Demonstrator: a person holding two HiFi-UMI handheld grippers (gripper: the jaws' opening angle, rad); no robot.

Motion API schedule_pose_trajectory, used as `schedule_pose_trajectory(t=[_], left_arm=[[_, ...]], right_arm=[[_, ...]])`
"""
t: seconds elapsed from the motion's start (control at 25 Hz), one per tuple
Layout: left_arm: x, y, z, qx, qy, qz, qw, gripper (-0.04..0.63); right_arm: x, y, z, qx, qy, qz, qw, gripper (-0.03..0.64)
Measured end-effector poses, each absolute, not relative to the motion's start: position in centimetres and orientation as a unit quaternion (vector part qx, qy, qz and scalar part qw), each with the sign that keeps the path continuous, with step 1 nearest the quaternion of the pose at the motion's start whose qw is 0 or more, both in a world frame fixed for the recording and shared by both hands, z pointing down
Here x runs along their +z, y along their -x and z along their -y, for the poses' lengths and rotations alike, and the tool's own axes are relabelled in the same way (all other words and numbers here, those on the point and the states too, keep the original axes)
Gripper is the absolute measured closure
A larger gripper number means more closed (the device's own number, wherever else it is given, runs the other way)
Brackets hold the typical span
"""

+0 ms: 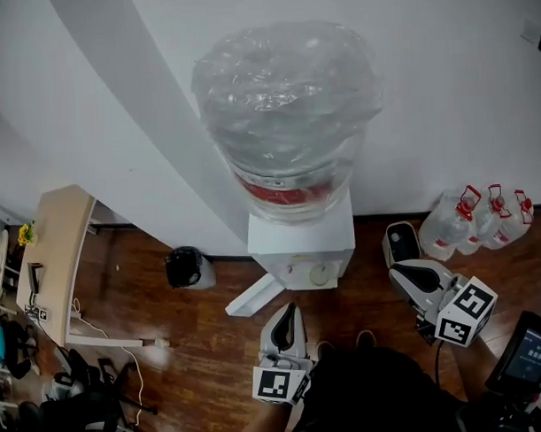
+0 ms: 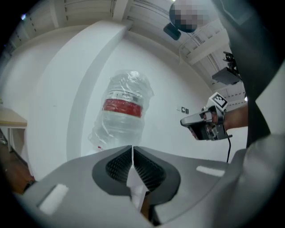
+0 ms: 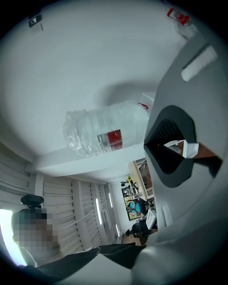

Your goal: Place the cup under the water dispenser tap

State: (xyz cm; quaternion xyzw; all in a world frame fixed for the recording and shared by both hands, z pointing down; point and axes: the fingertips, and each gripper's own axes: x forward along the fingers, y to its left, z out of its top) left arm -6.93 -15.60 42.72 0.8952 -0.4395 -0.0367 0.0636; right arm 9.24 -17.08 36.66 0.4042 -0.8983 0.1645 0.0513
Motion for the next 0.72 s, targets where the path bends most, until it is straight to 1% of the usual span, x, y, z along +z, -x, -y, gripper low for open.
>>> schedule_pose_trajectory(t=[0.16, 0.32, 0.52, 0.72], left_arm=[[39.7, 6.4, 14.5, -0.031, -0.897, 0.439, 0.039, 0.595], [35.6, 5.2, 13.1, -0.061, -0.909, 0.412, 0.018, 0.595], [34.9, 6.1, 13.8, -0.047, -0.902, 0.429, 0.013, 0.595], [35.1, 5.2, 13.5, -0.039, -0.895, 0.443, 0.016, 0.595]], right_arm=[[36.2, -10.1, 16.8, 0.137, -0.409, 0.901, 0.049, 0.617], [35.5, -10.8, 16.1, 0.124, -0.405, 0.904, 0.058, 0.617], [35.2, -9.6, 16.5, 0.125, -0.398, 0.907, 0.052, 0.617], [35.0, -10.7, 16.3, 0.117, -0.39, 0.912, 0.05, 0.617]])
